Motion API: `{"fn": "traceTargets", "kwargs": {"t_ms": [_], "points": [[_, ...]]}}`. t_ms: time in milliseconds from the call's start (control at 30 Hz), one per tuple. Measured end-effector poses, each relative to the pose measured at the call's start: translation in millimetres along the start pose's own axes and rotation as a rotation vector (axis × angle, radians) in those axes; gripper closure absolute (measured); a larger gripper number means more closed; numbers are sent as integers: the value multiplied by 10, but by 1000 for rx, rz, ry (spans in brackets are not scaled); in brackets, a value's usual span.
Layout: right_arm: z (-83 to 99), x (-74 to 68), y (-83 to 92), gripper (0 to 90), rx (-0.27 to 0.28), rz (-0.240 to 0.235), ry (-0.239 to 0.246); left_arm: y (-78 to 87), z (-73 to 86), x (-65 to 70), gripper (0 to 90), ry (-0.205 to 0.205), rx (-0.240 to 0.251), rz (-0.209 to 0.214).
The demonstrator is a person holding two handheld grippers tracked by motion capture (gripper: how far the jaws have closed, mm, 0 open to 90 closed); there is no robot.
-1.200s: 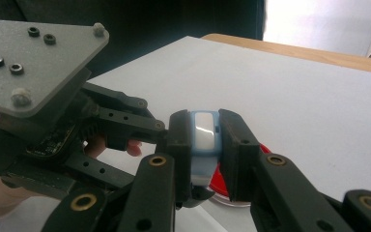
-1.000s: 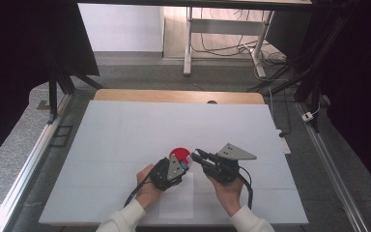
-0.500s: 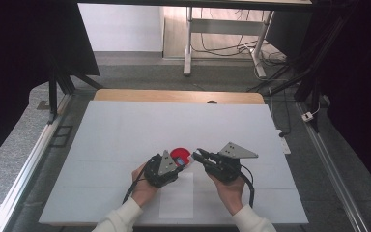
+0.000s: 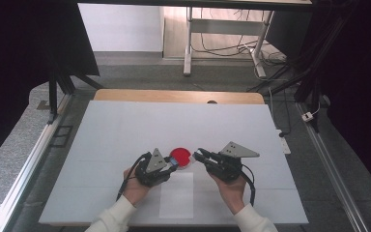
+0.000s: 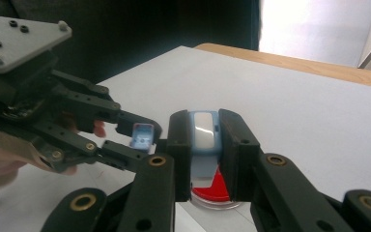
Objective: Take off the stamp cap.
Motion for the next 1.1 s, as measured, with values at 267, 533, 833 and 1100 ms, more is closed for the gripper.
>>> {"fn": "traceTargets", "kwargs": {"t_ms": [267,533,833,1100], "points": [[11,-5,-7,751,-12,-11,22,200,121,-75,655,18,16,0],[13,9,-6,750,-22,-11,36,425,265,-204,655,73,38,-22],[15,39,5,750,-32,-8,53,664,535,-313,655,123,37,-50],[21,73,-7,750,-42,-8,61,817,746,-383,654,163,31,-70]]}}
Point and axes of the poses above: each handheld gripper's, and its own axes: y roughly backward along the jaws, z roughly out of its underside, x roughly to its right, the point moved 9 cm from there along -y, roughly forward along the jaws, and after that the axes turned 12 degrees about -x, right-handed, at the moved point
